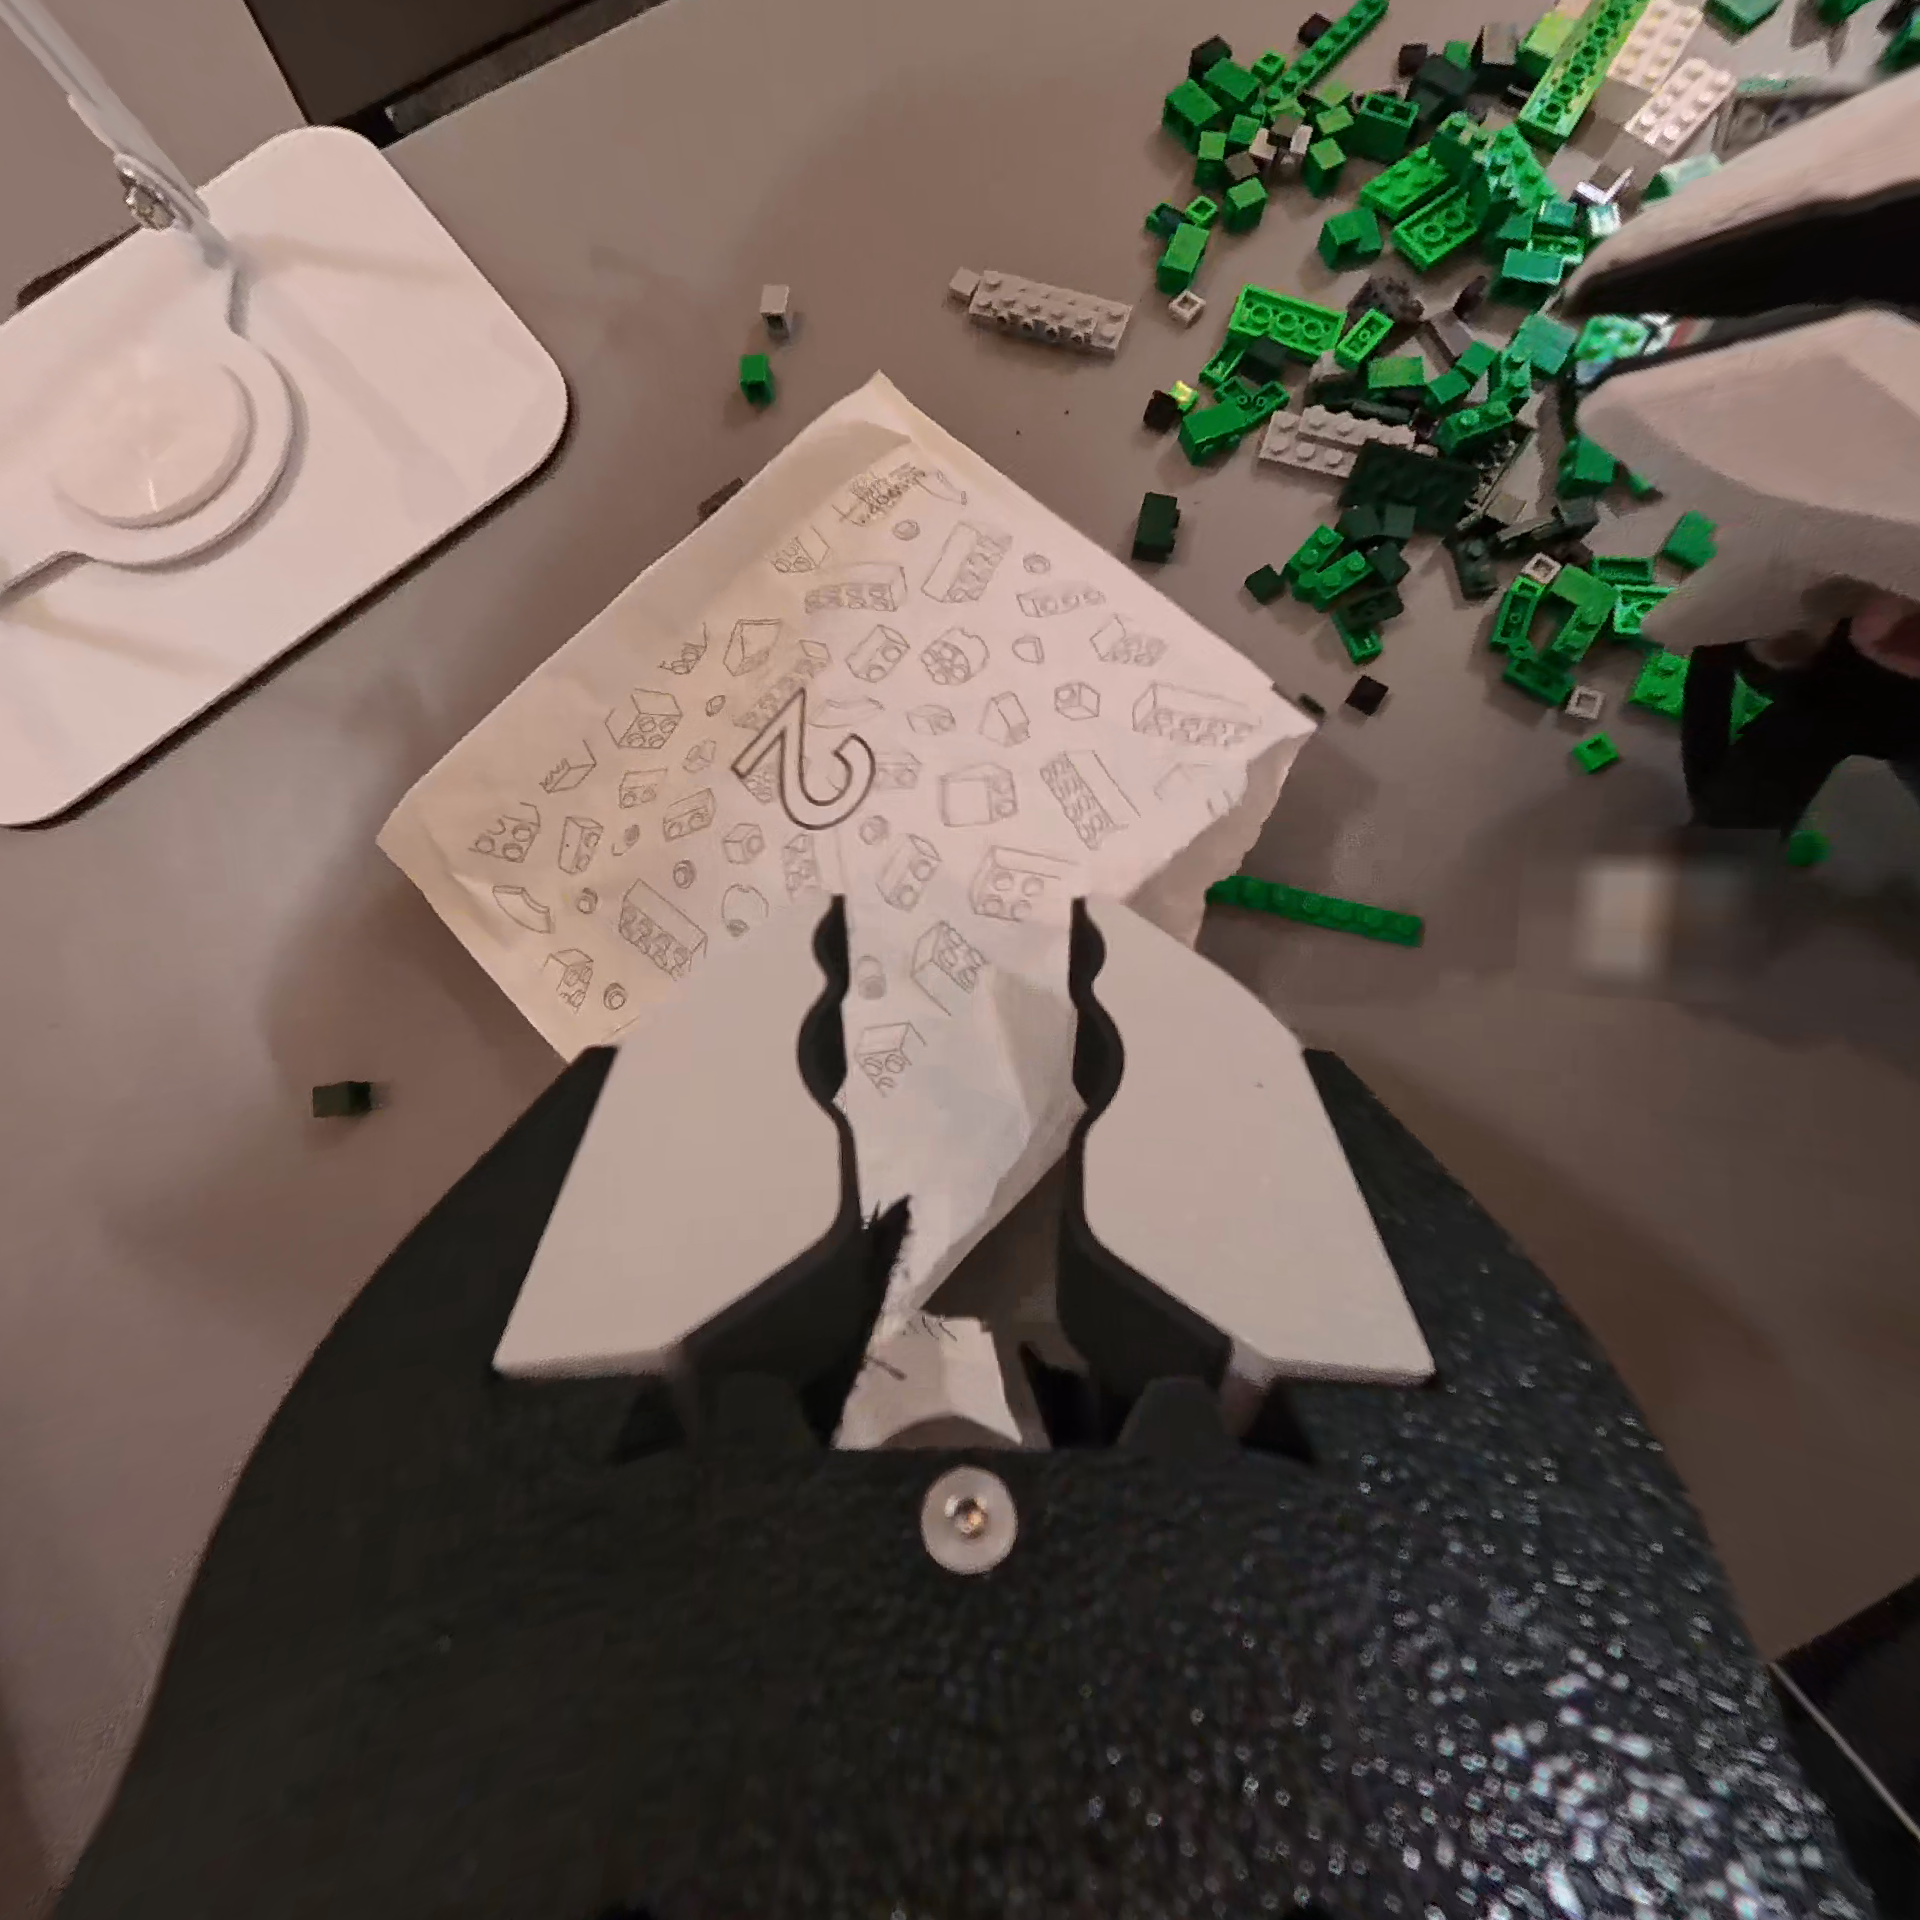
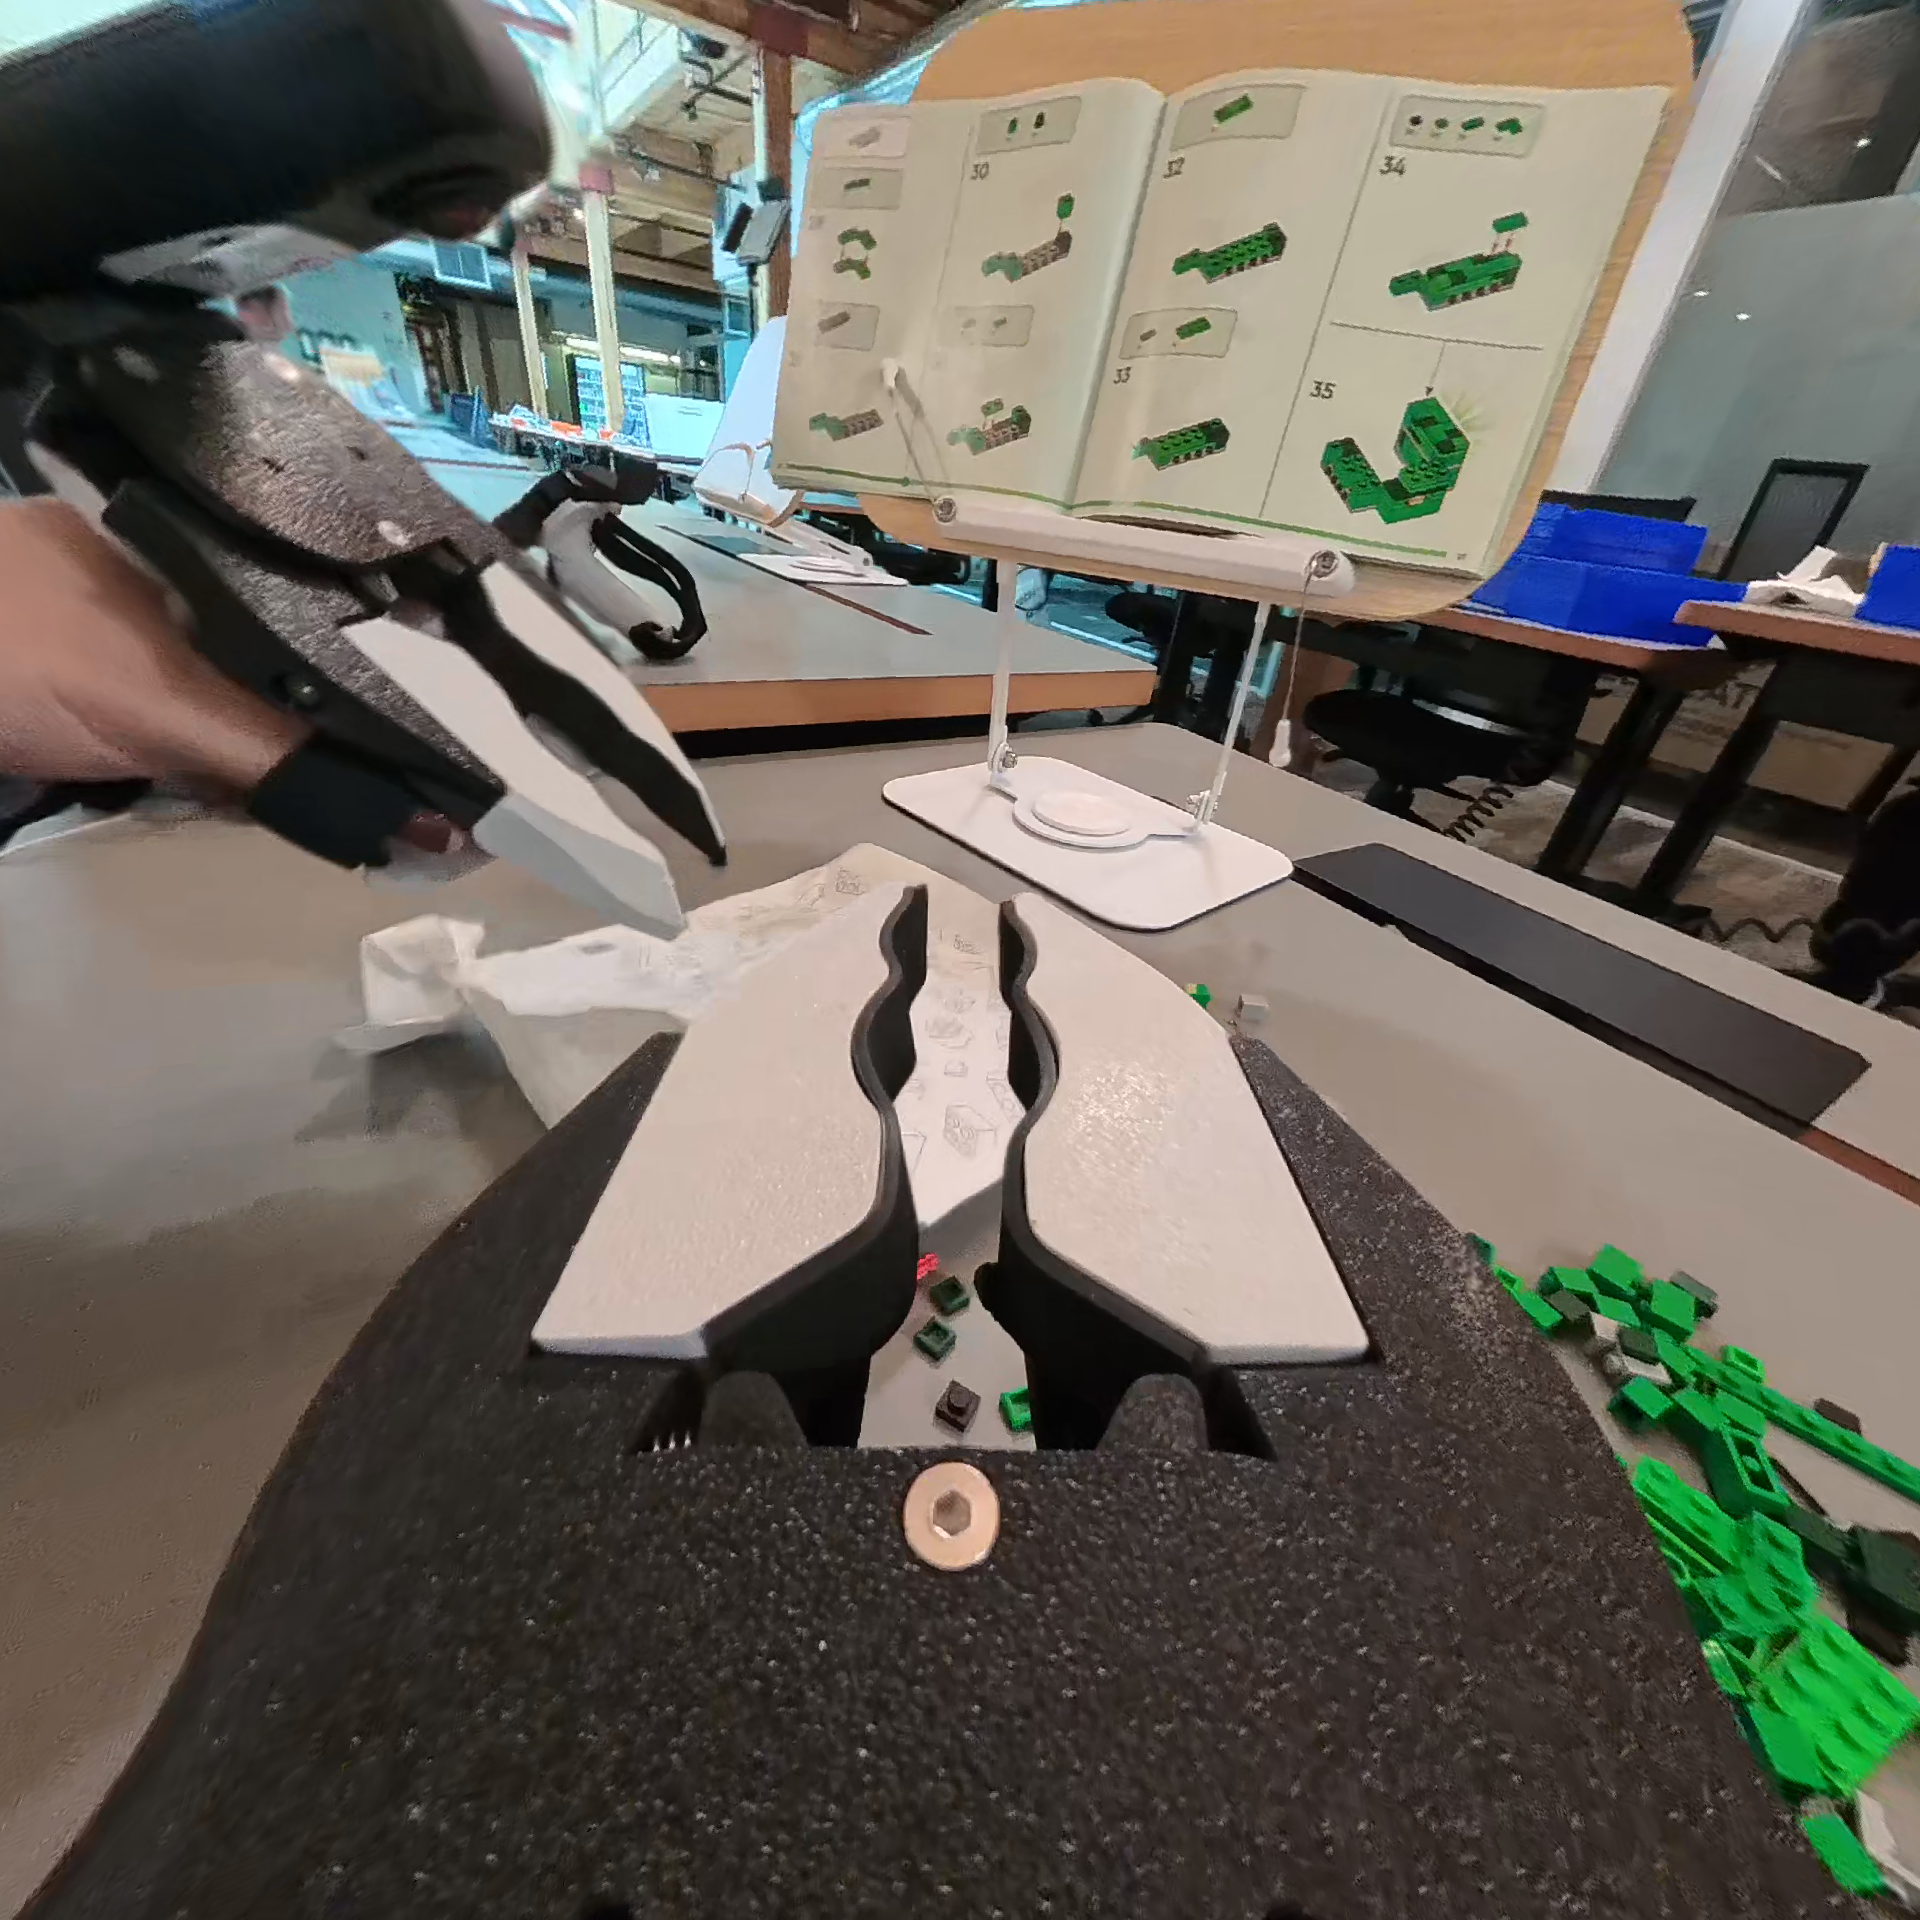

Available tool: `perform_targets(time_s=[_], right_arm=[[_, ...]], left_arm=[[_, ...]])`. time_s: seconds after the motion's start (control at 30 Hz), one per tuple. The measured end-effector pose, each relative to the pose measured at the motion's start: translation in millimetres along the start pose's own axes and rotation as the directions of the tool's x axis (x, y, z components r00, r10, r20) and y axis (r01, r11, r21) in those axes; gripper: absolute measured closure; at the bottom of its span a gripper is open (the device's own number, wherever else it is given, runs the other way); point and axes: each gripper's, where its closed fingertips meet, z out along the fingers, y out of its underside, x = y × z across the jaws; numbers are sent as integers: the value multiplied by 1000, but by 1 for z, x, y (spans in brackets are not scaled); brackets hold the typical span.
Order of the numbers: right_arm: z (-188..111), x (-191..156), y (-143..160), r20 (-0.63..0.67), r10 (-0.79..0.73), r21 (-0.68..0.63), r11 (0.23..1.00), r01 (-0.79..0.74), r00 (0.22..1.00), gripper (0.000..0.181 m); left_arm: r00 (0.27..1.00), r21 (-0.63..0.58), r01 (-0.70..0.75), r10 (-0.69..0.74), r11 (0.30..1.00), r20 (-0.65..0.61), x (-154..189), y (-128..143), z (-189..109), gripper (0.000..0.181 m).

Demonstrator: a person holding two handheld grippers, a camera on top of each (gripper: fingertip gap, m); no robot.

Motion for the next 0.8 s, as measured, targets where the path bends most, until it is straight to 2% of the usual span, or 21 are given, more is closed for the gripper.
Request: perform_targets(time_s=[0.1, 0.2, 0.3, 0.37, 0.43, 0.57, 0.63, 0.7, 0.73, 0.8], right_arm=[[-1, 1, -2, 5, 15, 12, 1000, -15, 1000, 168], [0, -5, -4, 52, 44, 9, 999, -44, 998, 164], [2, -17, -7, 108, 52, 7, 999, -53, 993, 164], [3, -25, -8, 131, 32, 0, 999, -32, 991, 164], [5, -34, -7, 162, 13, -7, 1000, -12, 987, 164], [8, -55, 1, 244, -39, -59, 997, 55, 969, 163], [9, -67, 5, 294, -83, -69, 992, 107, 952, 165], [9, -80, 12, 347, -112, -101, 982, 156, 931, 170], [10, -87, 18, 376, -123, -129, 975, 183, 918, 171], [13, -99, 32, 410, -147, -189, 952, 242, 900, 181]], left_arm=[[1000, 60, 6, -7, 998, 24, 5, 5, -6, 126], [995, 96, -81, 75, 992, 63, 12, 16, -13, 108], [943, 52, -256, 238, 965, 232, 0, 30, -14, 111], [904, 60, -336, 304, 940, 300, -4, 29, -11, 116], [887, 65, -371, 333, 926, 319, -6, 30, -1, 120], [882, -6, -394, 380, 919, 280, -7, 43, 21, 119], [869, -21, -404, 391, 915, 303, -12, 44, 24, 131], [870, -25, -404, 392, 915, 299, -13, 44, 25, 166], [872, -24, -393, 381, 919, 307, -16, 42, 23, 177], [892, -24, -359, 350, 933, 285, -16, 39, 21, 181]])
